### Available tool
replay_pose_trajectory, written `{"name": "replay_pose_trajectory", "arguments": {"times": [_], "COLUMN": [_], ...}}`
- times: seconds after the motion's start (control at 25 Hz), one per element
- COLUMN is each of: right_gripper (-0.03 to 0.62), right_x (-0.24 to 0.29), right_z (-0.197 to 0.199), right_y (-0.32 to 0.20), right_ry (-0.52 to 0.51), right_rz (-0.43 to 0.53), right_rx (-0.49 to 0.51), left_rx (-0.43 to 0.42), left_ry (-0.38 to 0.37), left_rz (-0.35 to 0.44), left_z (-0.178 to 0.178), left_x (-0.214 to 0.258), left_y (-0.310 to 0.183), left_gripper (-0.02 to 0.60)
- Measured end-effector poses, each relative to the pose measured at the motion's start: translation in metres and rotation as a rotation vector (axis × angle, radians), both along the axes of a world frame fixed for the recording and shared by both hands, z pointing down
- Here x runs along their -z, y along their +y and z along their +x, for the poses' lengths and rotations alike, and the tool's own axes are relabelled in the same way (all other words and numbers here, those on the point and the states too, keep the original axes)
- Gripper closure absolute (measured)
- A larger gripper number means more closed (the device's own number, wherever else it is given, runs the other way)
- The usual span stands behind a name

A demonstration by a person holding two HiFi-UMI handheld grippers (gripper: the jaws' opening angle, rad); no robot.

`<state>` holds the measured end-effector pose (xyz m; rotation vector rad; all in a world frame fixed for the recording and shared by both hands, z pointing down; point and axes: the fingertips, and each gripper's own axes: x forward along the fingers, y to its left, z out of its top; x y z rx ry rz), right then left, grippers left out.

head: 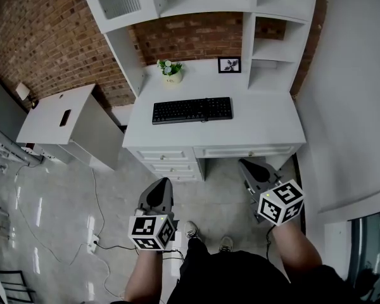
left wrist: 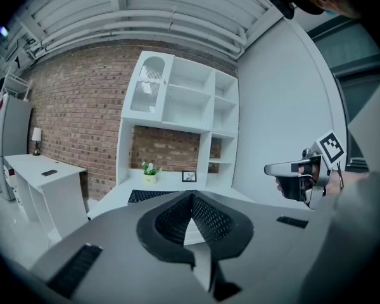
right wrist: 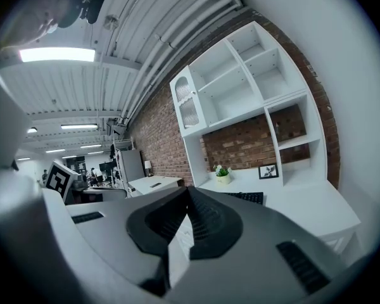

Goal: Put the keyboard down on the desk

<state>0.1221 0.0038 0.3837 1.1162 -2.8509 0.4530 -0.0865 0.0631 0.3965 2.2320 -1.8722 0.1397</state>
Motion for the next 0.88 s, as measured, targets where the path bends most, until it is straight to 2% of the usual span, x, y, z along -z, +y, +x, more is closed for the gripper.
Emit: {"name": "replay_pose_trajectory", "arguments": {"times": [0.52,0.88], "right_gripper": [0.577,0.577], "right_x": [-0.011,-0.009], "right_z": [0.007,0.012], "right_y": [0.004,0.0], "right_ry": [-0.002,-0.008], "right_rz": [-0.025,-0.021], "right_rx": [0.012,0.011], "left_rx": [0.006,0.009], "left_ry": [0.01,0.001], "left_rz": [-0.021,-0.007], "left_z": [0.012,0.015], "left_x": [-0.003,0.0], "left_y": [0.004,0.001], "left_gripper": [0.563,0.563]}}
